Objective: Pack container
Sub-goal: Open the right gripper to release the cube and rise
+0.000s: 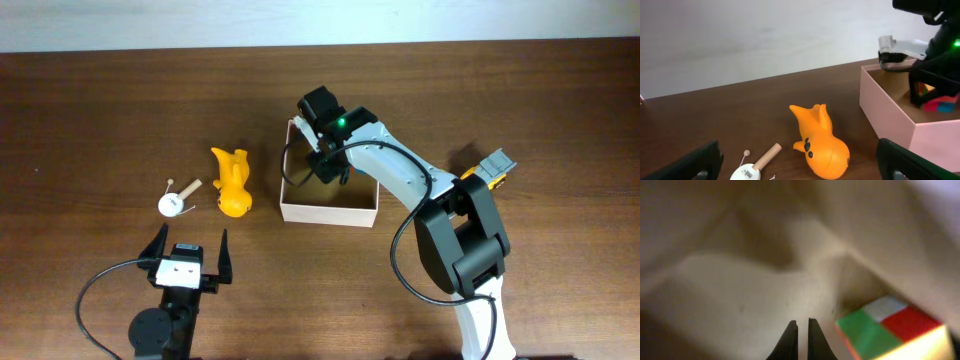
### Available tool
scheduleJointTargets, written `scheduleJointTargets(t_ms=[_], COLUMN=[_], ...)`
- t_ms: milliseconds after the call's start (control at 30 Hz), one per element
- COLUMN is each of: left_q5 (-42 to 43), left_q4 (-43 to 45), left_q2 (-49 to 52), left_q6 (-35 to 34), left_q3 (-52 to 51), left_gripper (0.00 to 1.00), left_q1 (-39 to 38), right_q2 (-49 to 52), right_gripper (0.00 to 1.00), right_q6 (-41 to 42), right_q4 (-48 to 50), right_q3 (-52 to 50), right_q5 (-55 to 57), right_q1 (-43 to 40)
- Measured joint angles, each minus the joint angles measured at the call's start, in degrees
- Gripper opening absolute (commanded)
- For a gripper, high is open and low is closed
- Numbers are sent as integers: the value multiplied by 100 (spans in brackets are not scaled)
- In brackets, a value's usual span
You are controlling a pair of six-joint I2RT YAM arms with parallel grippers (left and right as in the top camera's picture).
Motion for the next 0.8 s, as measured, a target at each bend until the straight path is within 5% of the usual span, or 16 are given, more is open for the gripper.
scheduleJointTargets(t_ms=[800], left_q5=[0], left_q4=[0], left_q2=[0], left_q6=[0], left_q3=[0], left_gripper=[99], left_q1=[0], right_q2=[0], right_gripper=[4], right_q6=[-212], right_q4=[-170], right_q3=[0], right_q5=[2], right_q1=[-446])
